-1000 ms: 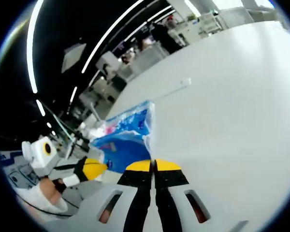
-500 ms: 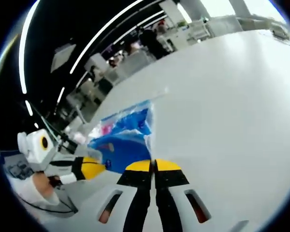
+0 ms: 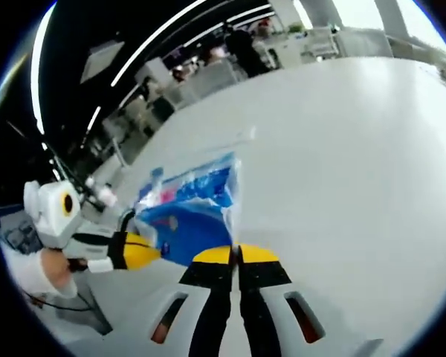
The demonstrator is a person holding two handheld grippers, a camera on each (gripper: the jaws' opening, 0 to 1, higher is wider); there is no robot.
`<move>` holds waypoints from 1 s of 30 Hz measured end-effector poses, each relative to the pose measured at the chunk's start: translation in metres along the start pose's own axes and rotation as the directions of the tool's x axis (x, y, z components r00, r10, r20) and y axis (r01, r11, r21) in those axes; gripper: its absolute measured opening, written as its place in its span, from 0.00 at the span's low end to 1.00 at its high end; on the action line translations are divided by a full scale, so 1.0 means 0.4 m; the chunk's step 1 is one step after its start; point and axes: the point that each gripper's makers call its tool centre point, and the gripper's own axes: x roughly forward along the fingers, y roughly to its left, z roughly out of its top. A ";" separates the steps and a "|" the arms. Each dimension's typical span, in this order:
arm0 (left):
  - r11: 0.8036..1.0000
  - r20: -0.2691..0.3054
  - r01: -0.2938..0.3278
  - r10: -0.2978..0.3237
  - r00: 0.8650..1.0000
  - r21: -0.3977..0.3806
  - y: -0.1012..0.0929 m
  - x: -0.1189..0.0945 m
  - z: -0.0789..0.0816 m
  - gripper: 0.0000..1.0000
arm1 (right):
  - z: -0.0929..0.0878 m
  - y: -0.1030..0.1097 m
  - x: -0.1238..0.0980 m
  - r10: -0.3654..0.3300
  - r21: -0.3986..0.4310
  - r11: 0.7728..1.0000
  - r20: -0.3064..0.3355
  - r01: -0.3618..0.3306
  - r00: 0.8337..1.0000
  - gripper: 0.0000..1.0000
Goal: Arrange the tabletop items into an orderly group along one side of the table until the central work area is clear of visible clutter.
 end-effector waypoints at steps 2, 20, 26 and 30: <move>1.000 -0.011 -0.006 0.006 1.000 0.003 0.007 0.021 -0.003 0.00 | -0.006 -0.015 0.015 -0.003 -0.009 1.000 -0.028 0.002 1.000 0.00; 0.999 -0.124 0.013 -0.019 0.992 -0.049 0.031 0.147 -0.037 0.00 | -0.072 -0.135 0.105 -0.063 -0.070 0.996 -0.165 0.052 0.984 0.00; 0.998 -0.146 0.015 -0.023 0.989 -0.057 0.025 0.160 -0.058 0.00 | -0.107 -0.156 0.096 -0.074 -0.065 0.996 -0.181 0.063 0.981 0.00; 0.996 -0.139 0.025 -0.037 0.990 -0.085 0.027 0.165 -0.053 0.00 | -0.099 -0.156 0.106 -0.069 -0.075 0.996 -0.169 0.057 0.983 0.00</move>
